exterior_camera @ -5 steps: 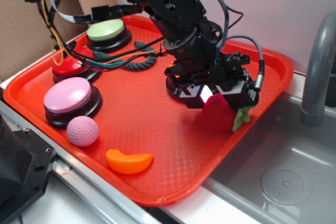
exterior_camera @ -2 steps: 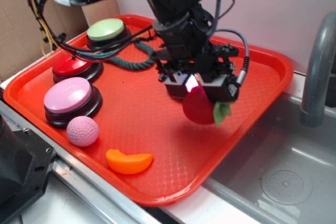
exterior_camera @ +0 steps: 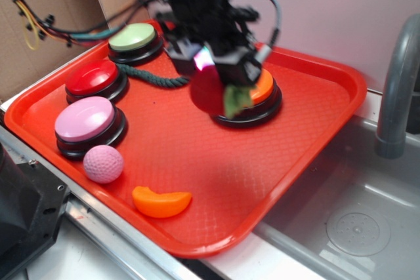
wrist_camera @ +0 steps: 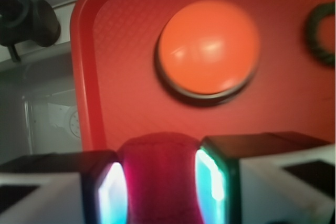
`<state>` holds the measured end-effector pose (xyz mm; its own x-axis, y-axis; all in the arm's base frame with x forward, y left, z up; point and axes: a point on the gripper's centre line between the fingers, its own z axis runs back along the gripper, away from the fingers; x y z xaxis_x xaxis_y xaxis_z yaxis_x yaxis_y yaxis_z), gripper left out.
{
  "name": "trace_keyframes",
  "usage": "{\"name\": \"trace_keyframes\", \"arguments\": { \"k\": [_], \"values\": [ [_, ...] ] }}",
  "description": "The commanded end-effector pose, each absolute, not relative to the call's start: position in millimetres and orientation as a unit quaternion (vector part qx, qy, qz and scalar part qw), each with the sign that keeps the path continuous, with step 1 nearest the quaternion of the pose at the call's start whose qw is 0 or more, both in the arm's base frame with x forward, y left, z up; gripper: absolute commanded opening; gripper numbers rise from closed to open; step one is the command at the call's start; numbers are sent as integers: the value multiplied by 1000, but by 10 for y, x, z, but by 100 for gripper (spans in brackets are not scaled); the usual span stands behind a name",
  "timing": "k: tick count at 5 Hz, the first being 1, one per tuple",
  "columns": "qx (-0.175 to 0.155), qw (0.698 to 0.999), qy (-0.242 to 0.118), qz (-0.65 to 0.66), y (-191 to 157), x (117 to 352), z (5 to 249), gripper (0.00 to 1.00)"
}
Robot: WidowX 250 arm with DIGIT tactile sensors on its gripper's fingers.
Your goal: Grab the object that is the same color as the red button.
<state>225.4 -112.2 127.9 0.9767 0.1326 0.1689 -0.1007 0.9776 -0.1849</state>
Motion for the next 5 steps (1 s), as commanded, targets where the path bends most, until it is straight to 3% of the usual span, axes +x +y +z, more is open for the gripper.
{"name": "trace_keyframes", "arguments": {
  "k": [1,4,5],
  "values": [
    [-84,983,-156,43,-663,2181,1843,0],
    [-19,985,-142,93,-67,1831,2020,0],
    [-30,984,-141,102,3,1796,2003,0]
  ]
}}
